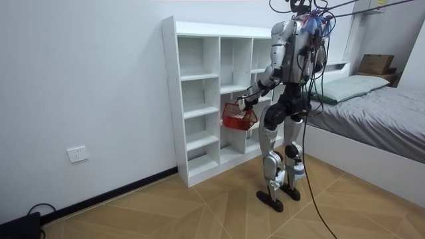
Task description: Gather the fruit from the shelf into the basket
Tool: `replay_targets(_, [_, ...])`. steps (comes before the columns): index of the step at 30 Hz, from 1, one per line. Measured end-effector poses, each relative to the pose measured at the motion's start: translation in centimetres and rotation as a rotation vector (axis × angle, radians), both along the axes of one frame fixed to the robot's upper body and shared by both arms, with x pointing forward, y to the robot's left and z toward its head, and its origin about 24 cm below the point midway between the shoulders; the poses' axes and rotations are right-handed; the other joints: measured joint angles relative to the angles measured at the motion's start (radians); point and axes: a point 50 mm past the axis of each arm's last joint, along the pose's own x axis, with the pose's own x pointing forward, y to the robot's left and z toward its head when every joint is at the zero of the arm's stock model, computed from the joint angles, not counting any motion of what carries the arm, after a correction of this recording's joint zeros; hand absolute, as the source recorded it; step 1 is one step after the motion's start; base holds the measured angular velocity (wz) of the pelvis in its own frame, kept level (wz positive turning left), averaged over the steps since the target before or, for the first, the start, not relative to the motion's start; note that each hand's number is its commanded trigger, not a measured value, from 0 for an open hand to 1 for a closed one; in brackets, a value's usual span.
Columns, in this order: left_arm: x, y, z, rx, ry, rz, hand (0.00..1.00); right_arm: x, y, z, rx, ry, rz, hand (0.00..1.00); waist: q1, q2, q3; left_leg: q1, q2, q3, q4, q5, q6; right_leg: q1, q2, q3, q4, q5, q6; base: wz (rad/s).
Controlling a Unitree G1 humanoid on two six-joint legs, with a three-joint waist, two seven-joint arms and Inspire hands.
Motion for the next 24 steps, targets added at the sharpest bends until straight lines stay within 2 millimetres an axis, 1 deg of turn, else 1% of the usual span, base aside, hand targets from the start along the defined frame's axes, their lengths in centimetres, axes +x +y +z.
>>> replay_targets(4, [0.0, 0.6, 0.0, 0.006, -0.006, 0.042, 1.00, 0.3, -1.4, 0.6, -0.020, -0.045, -0.090, 0.00, -0.006, 0.000, -0.0005, 0.001, 0.001, 0.001, 0.000, 0.000, -0.001, 0.000, 0.001, 0.000, 0.000, 0.000, 0.000, 0.00])
replay_targets(5, [-0.1, 0.7, 0.0, 0.008, -0.007, 0.049, 1.00, 0.3, -1.8, 0.9, -0.023, -0.068, -0.117, 0.00, -0.006, 0.001, -0.0008, 0.001, 0.000, 0.001, 0.000, 0.000, -0.001, 0.000, 0.006, 0.001, 0.000, 0.000, 0.000, 0.00])
replay_targets(9, [-0.7, 1.2, -0.1, 0.010, -0.004, 0.078, 1.00, 0.6, -2.3, 1.4, -0.018, -0.121, -0.168, 0.00, -0.025, 0.001, -0.0031, 0.002, 0.000, 0.001, 0.006, 0.000, -0.001, 0.004, 0.006, 0.000, 0.002, 0.000, 0.000, 0.00])
replay_targets(12, [-0.9, 1.3, -0.1, 0.009, -0.005, 0.087, 1.00, 0.8, -2.9, 1.6, -0.022, -0.143, -0.218, 0.00, -0.028, 0.001, -0.0042, 0.000, 0.000, 0.001, 0.012, 0.000, -0.001, 0.006, 0.005, 0.001, 0.002, 0.000, 0.000, 0.00])
replay_targets(14, [-1.1, 1.4, -0.2, 0.008, -0.001, 0.089, 1.00, 0.8, -3.2, 1.7, -0.024, -0.154, -0.247, 0.00, -0.030, 0.000, -0.0065, 0.001, 0.000, 0.000, 0.016, 0.000, -0.001, 0.009, 0.005, 0.001, 0.001, 0.000, 0.000, 0.00])
replay_targets(16, [-1.2, 1.4, -0.2, 0.009, 0.003, 0.090, 1.00, 0.8, -3.4, 1.5, -0.027, -0.157, -0.271, 0.00, -0.030, -0.001, -0.0068, 0.011, 0.000, 0.000, 0.016, 0.000, -0.001, 0.020, 0.006, 0.001, -0.002, -0.001, 0.000, 0.00])
replay_targets(18, [-1.3, 1.4, -0.2, 0.009, -0.001, 0.092, 1.00, 0.4, -3.9, 1.3, -0.034, -0.161, -0.308, 0.00, -0.031, -0.003, -0.0123, 0.017, 0.000, -0.001, 0.015, -0.001, -0.001, 0.021, 0.005, 0.001, -0.002, -0.002, 0.001, 0.00])
replay_targets(20, [-1.2, 1.4, 0.0, 0.011, -0.011, 0.100, 1.00, 0.3, -4.2, 1.2, -0.034, -0.163, -0.338, 0.00, -0.032, -0.005, -0.0132, 0.018, 0.000, 0.000, 0.015, -0.001, -0.001, 0.021, 0.005, 0.003, -0.001, -0.002, 0.001, 0.00])
replay_targets(24, [-1.6, 1.5, -0.2, 0.018, -0.002, 0.110, 1.00, 0.1, -4.8, 1.2, -0.048, -0.177, -0.397, 0.00, -0.050, -0.008, -0.0161, 0.019, -0.001, 0.001, 0.014, 0.000, -0.001, 0.022, 0.006, 0.004, -0.001, -0.002, 0.001, 0.00])
